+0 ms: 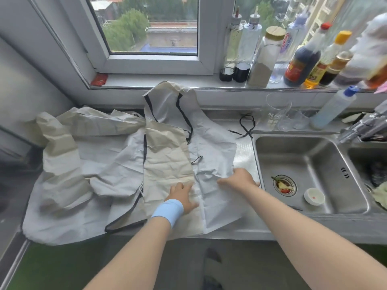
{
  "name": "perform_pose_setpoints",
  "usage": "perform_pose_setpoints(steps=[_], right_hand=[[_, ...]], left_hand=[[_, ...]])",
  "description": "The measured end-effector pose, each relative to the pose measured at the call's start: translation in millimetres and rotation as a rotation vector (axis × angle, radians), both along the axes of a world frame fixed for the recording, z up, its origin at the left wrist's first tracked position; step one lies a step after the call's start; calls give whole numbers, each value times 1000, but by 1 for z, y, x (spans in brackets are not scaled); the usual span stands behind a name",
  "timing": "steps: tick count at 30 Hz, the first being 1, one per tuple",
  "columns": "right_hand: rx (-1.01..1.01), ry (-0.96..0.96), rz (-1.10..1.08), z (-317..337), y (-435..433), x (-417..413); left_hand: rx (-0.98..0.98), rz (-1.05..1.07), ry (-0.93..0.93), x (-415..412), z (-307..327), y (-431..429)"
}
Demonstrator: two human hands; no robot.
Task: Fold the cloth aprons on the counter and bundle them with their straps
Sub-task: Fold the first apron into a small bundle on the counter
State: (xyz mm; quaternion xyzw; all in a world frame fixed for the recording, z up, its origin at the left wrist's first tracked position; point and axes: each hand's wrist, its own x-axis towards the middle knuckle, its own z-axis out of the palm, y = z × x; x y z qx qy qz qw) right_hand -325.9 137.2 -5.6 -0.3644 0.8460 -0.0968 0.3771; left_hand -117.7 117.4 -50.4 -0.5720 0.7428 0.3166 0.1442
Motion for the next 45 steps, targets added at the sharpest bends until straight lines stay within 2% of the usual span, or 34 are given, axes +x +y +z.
perform_pose_setpoints(steps=[2,6,9,12,15,18,20,23,25,27,30,33,41,43,45], right_hand=[[-67,-143,16,20,-7,9],[-151,-376,136,60,-20,38],[-109,-576,240,79,-21,75],[21,-765,261,71,-19,108],[-72,-828,93,49,-16,129],[-122,-730,33,29,-11,142],[-118,-564,149,17,-10,143],[-87,-390,406,-4,-14,140],[1,-340,508,-16,-21,137],[13,-299,540,-22,-34,133],[-147,-184,429,-17,-68,119],[-220,-29,405,-12,-106,93],[-84,306,630,-45,-159,58],[-46,306,676,-49,-167,59],[-33,134,647,-46,-174,63]], left_hand=[[117,142,146,-1,22,-4],[431,594,626,5,80,-13],[512,825,862,27,104,-12],[532,837,833,52,108,-3],[390,739,651,72,100,5],[274,708,516,91,86,8],[175,717,430,101,76,6],[191,542,114,112,64,-1],[236,442,-70,115,57,-13],[110,368,-177,115,55,-33],[-64,356,-73,101,61,-72],[-88,286,118,71,64,-110],[-125,67,173,11,40,-170],[-100,83,183,5,36,-179],[-46,147,187,4,34,-185]])
